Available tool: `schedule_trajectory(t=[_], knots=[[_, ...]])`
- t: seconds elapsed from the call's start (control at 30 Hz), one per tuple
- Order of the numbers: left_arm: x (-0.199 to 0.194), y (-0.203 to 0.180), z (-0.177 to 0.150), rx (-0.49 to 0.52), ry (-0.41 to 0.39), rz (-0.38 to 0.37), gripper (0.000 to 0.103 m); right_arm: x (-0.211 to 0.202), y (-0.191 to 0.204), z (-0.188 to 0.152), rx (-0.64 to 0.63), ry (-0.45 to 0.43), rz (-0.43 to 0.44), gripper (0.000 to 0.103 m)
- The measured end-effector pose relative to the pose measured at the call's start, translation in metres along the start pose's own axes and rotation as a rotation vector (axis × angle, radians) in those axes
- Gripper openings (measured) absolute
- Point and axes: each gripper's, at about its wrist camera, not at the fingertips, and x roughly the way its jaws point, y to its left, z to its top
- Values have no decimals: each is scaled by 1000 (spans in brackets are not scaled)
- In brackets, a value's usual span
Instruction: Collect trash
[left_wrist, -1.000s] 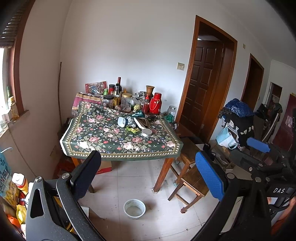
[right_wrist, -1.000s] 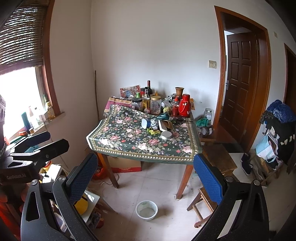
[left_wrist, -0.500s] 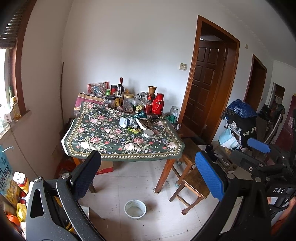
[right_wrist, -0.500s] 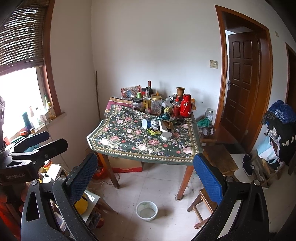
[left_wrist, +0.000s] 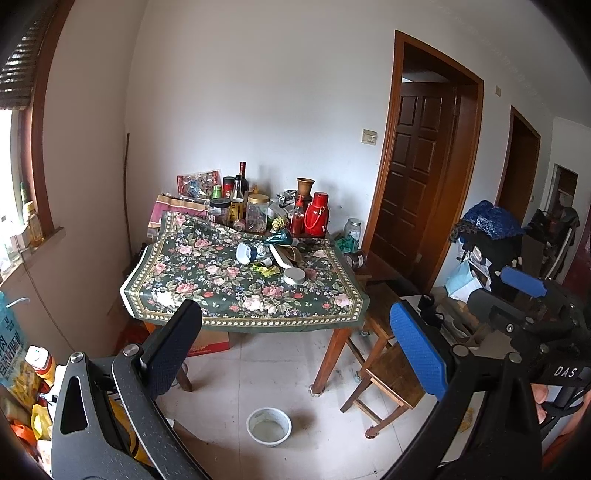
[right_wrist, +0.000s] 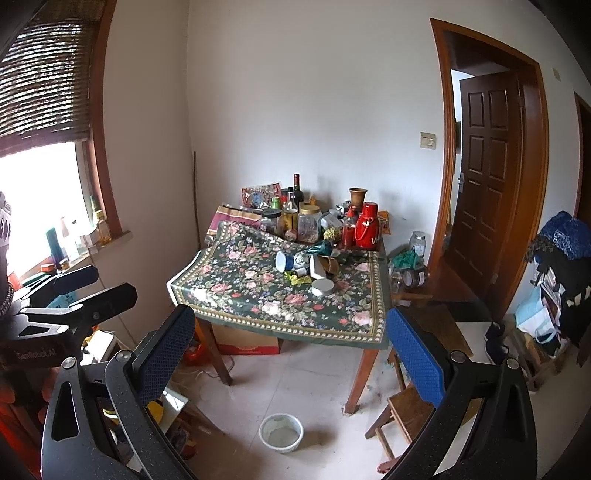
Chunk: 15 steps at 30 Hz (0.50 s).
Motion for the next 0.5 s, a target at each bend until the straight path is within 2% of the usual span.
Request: schedule_trajectory(t=[0.33, 0.5], knots=[[49, -19, 18, 16, 35, 4, 102, 26, -36, 12, 17, 9, -32, 103], [85, -12, 25, 21, 57, -6, 102, 57, -48, 14, 47, 36, -64, 103]])
